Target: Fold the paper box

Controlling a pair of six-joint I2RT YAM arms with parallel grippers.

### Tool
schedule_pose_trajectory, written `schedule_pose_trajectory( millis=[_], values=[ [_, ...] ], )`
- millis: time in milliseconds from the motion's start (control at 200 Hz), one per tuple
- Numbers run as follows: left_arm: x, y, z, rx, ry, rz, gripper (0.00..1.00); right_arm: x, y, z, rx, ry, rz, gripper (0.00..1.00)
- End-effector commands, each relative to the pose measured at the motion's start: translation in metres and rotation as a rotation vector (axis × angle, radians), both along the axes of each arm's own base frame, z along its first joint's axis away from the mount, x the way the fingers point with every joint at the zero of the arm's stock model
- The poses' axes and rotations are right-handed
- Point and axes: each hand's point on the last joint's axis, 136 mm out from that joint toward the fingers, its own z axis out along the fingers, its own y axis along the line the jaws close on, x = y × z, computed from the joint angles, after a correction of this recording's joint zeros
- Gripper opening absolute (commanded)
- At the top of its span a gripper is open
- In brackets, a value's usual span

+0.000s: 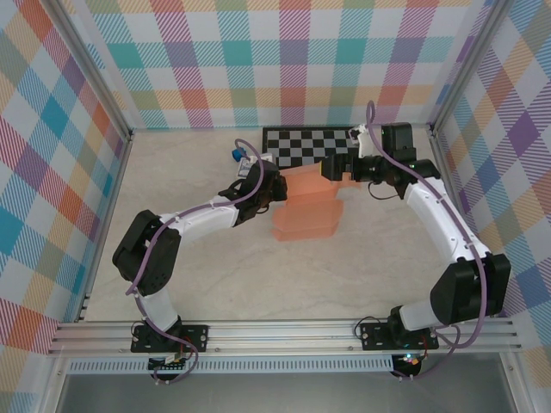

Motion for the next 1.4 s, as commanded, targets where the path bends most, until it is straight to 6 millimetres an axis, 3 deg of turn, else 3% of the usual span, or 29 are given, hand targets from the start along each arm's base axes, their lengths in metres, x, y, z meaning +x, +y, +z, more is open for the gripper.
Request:
schedule_pose_trajectory(
  millis=[0,455,685,955,1120,1395],
  values=[
    [0.001,-0.008,0.025,-0.043,-0.049,-0.023,0.16,0.001,0.001,-0.004,0.000,-0.006,0.031,1.00],
    [0.001,-0.007,0.015,-0.004,-0.037,-0.031,0.16,-0.005,-0.010,0.024,-0.081,-0.124,0.037,1.00],
    [-0.001,-0.005,0.010,0.010,-0.027,-0.033,0.17,-0.004,-0.005,0.036,-0.066,-0.158,0.071,1.00],
    [0.000,-0.006,0.018,-0.012,-0.040,-0.029,0.16,0.010,0.006,0.008,-0.034,-0.064,0.088,1.00],
    [0.001,-0.005,0.014,-0.022,-0.030,-0.013,0.17,0.004,0.007,-0.013,-0.030,-0.013,0.088,1.00],
    [0.003,-0.009,0.011,-0.042,-0.017,-0.014,0.17,-0.008,0.006,-0.021,-0.027,0.017,0.090,1.00]
  ],
)
